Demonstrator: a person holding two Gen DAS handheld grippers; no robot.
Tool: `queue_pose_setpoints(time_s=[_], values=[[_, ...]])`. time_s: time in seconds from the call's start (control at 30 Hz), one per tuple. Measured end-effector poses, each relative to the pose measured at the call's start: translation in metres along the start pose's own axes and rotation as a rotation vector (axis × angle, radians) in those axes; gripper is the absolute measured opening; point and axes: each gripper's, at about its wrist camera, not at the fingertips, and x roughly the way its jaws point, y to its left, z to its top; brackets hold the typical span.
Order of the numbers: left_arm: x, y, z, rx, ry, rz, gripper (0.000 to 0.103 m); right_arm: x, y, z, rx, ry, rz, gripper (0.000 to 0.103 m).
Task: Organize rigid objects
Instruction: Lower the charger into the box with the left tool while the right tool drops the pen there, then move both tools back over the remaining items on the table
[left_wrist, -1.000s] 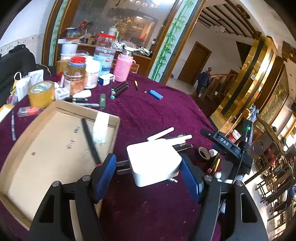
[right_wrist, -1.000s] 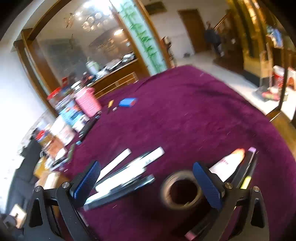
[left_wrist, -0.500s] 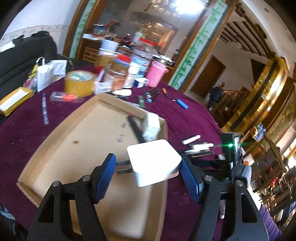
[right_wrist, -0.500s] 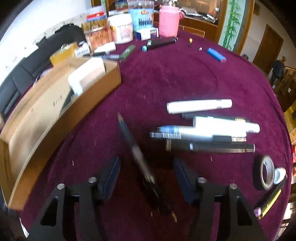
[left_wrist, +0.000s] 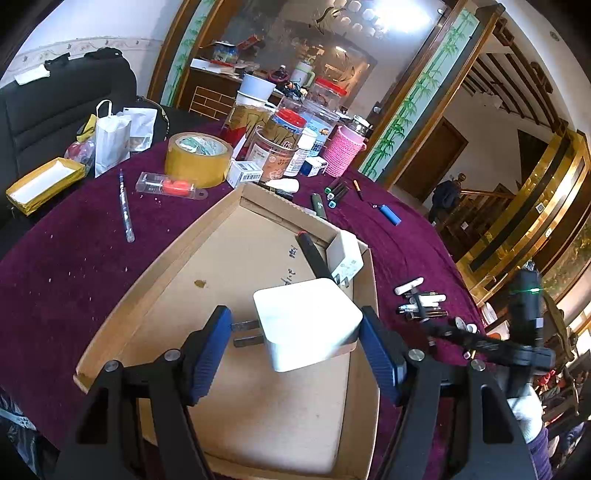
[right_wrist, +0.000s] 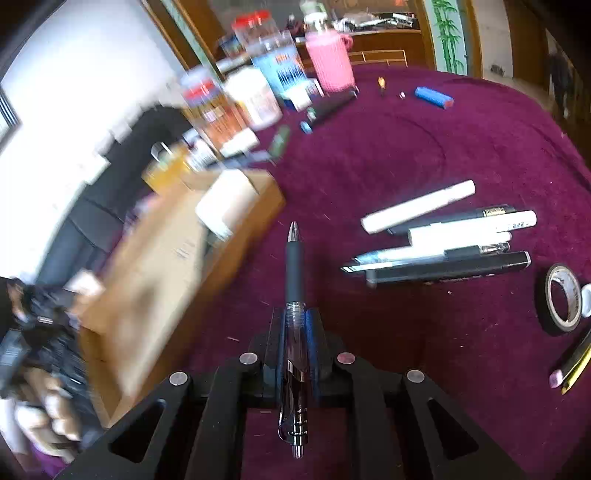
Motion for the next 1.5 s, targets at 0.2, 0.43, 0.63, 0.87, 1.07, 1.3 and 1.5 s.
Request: queue_pose_setpoints(time_s=[0.2,0.43,0.63,0.87,1.07,1.3,1.5], values=[[0.030,-0.001,0.031,0.037,0.042,0.060,0.069,-0.014,0.037,0.024,0.024,-0.020,0.176,0.012],[0.087,0.015,0.058,0.008,0.139,0.107,0.069,0.048,0.092,0.047,0.028,0.085,0.225,0.013],[0.116,0.029,0.063,-0.035,0.192,0.113,0.069,0.100,0.106,0.055,0.056,0.131,0.183,0.013],[0.127,0.031,0.069,-0.029,0.183,0.120,0.069,0.123,0.108,0.062,0.036,0.154,0.118,0.013],[0.129,0.030,0.072,-0.008,0.155,0.132,0.071,0.130,0.110,0.066,0.011,0.142,0.050,0.013],[0.106,0.037,0.079,-0.065,0.114,0.076,0.077,0.111,0.113,0.070,-0.015,0.061,0.020,0.050],[0.072,0.020,0.075,-0.059,0.082,0.006,0.086,0.044,0.104,0.060,-0.055,-0.110,-0.001,0.070]])
